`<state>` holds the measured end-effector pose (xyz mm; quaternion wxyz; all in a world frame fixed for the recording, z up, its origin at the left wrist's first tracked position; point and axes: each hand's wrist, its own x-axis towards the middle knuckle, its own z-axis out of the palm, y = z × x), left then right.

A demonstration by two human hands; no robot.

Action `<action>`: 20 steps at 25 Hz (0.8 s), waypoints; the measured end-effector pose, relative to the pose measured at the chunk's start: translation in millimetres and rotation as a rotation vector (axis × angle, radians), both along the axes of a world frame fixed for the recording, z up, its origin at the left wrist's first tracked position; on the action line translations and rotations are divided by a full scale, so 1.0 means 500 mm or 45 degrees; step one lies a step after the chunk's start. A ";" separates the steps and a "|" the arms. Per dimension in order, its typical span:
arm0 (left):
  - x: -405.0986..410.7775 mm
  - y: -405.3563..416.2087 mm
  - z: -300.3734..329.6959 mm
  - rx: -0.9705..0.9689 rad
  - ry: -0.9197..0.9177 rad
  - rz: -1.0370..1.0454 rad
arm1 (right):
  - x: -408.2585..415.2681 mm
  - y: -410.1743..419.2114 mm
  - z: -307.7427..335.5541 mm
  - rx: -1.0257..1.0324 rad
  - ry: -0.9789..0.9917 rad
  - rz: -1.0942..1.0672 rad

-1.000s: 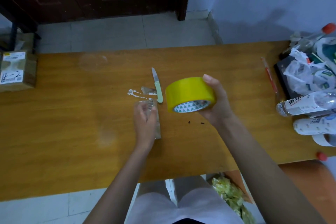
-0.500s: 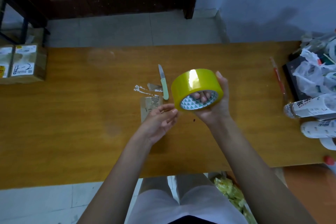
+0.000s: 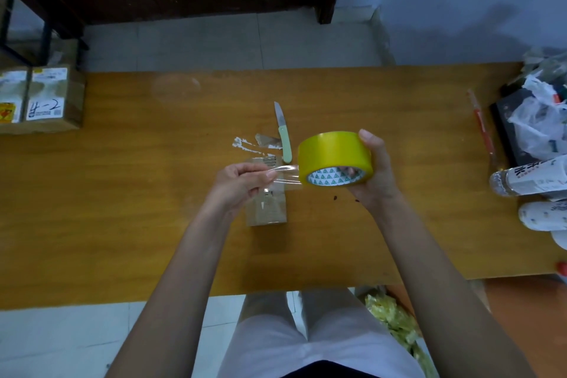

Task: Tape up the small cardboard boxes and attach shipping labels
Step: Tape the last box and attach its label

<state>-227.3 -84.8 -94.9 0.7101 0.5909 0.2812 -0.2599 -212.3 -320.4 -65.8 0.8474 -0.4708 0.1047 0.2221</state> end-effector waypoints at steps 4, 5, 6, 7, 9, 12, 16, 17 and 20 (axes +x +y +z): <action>-0.007 0.130 -0.024 0.321 -0.059 0.129 | 0.007 -0.071 -0.016 -0.689 -0.068 -0.072; -0.008 0.157 -0.028 0.345 -0.079 0.110 | 0.007 -0.088 -0.025 -0.979 -0.096 -0.040; -0.011 0.171 -0.036 0.402 -0.087 0.085 | 0.005 -0.096 -0.036 -1.141 -0.101 -0.021; -0.015 0.173 -0.046 0.463 -0.100 0.081 | 0.000 -0.097 -0.047 -1.176 -0.122 -0.023; -0.020 0.158 -0.064 0.529 -0.128 0.085 | -0.002 -0.089 -0.061 -1.182 -0.159 -0.035; -0.026 0.154 -0.087 0.565 -0.132 0.041 | -0.007 -0.079 -0.083 -1.284 -0.138 -0.020; -0.027 0.149 -0.109 0.616 -0.158 -0.001 | -0.014 -0.073 -0.118 -1.419 -0.159 0.003; -0.024 0.146 -0.113 0.626 -0.170 0.002 | -0.015 -0.072 -0.122 -1.413 -0.191 0.011; -0.014 0.141 -0.126 0.644 -0.191 0.004 | -0.009 -0.073 -0.132 -1.475 -0.203 0.009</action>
